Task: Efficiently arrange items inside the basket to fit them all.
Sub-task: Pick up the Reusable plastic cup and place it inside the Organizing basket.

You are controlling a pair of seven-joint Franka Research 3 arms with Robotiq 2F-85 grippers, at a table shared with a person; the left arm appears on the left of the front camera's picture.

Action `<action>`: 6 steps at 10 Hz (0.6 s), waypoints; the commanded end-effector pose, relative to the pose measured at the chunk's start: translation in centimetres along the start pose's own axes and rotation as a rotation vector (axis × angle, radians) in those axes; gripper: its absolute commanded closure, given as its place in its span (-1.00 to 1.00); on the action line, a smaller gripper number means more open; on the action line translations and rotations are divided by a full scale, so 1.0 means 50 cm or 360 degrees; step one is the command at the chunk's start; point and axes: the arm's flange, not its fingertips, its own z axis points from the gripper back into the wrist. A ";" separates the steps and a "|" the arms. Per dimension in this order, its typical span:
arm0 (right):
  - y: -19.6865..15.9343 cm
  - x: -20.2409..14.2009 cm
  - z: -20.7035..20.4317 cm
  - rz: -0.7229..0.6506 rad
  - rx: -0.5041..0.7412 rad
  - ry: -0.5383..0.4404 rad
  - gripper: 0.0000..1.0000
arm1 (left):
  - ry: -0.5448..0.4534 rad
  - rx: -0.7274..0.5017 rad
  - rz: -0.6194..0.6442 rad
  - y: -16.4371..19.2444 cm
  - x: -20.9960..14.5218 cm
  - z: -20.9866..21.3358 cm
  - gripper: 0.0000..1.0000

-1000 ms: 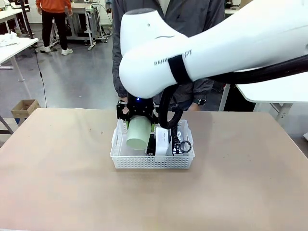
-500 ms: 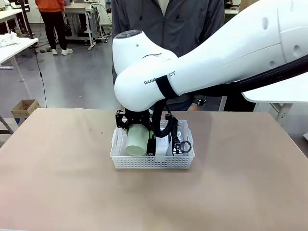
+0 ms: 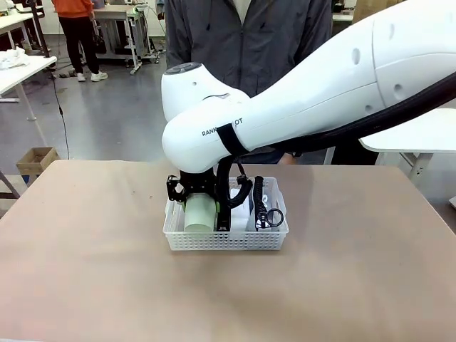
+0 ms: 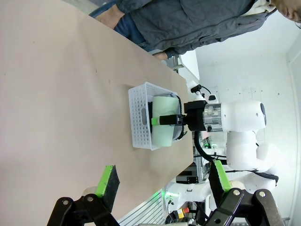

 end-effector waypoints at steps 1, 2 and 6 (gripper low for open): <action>0.009 0.004 -0.002 0.0016 -0.0029 0.0068 -0.70 | -0.0020 -0.0034 -0.0005 -0.006 -0.001 0.000 -1.00; 0.010 0.006 -0.012 0.0015 -0.0040 0.0083 -0.70 | -0.0020 -0.0034 -0.0005 -0.006 -0.001 0.000 -1.00; 0.013 0.012 -0.029 0.0014 -0.0026 0.0138 -0.70 | -0.0020 -0.0034 -0.0005 -0.006 -0.001 0.000 -1.00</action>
